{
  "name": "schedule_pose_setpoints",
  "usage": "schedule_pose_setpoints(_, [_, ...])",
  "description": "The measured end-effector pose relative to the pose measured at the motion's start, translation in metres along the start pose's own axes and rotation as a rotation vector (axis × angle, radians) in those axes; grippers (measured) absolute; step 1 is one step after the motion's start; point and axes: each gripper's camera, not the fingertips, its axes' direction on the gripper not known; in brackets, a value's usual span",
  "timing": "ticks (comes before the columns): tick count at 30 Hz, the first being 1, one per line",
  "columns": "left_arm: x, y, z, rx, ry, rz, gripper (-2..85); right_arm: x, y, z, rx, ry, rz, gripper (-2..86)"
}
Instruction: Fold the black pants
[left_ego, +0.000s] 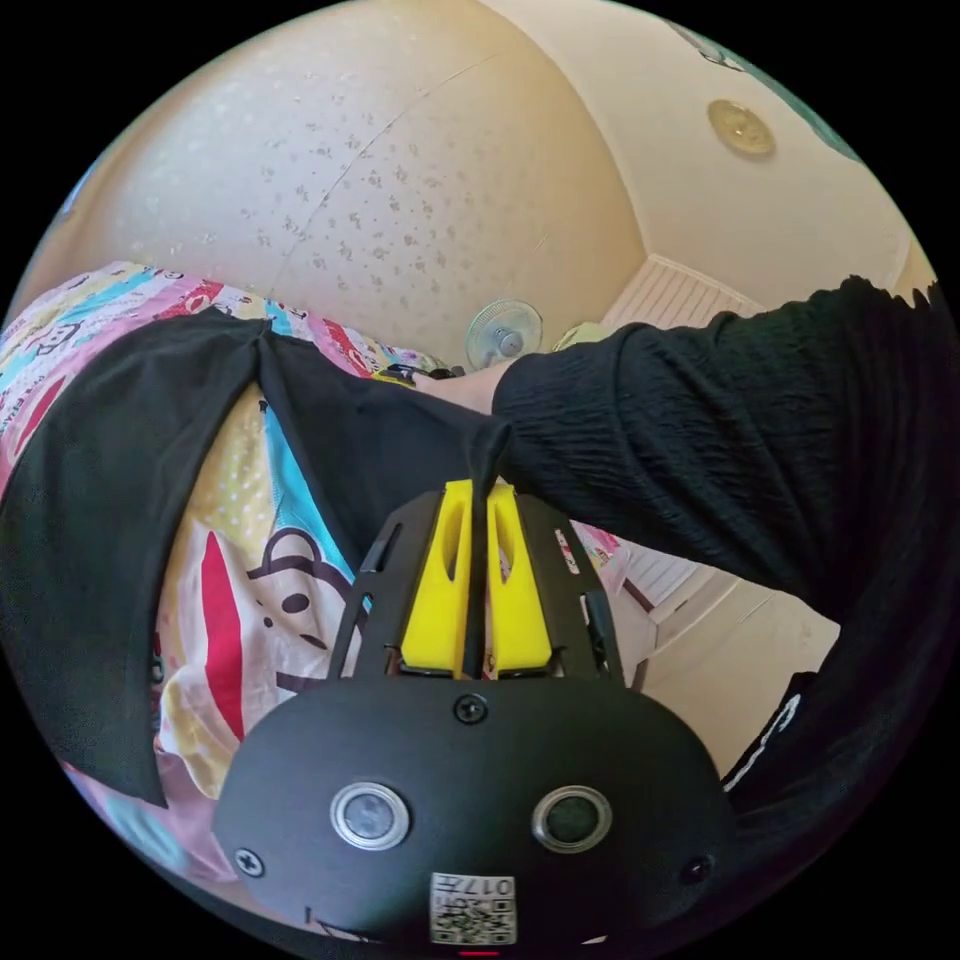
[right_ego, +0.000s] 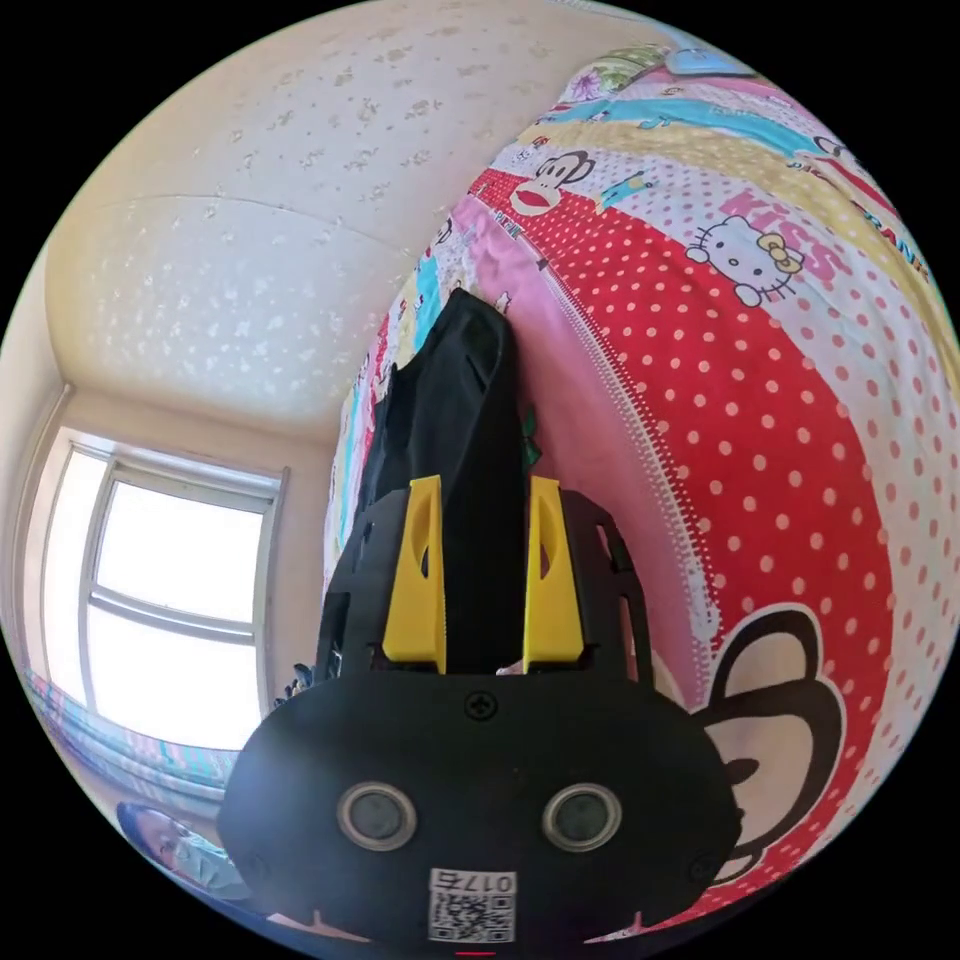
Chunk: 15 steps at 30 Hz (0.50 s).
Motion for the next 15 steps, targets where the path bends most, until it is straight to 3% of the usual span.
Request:
schedule_pose_setpoints(4, [-0.02,-0.002,-0.019,0.013,-0.018,-0.018,1.0,-0.017,0.002,0.034,0.005,0.058,0.002,4.0])
schedule_pose_setpoints(7, [-0.034,-0.004,-0.037,0.043,-0.011,-0.045,1.2,-0.055,0.006,0.067,-0.022,0.24,-0.058,3.0])
schedule_pose_setpoints(12, [-0.049,-0.002,-0.05,0.043,-0.034,-0.048,1.5,-0.109,0.029,0.145,-0.138,0.622,-0.231,9.5])
schedule_pose_setpoints(15, [-0.056,0.001,-0.054,0.041,-0.029,-0.063,1.5,-0.109,0.046,0.186,-0.187,0.658,-0.258,9.6])
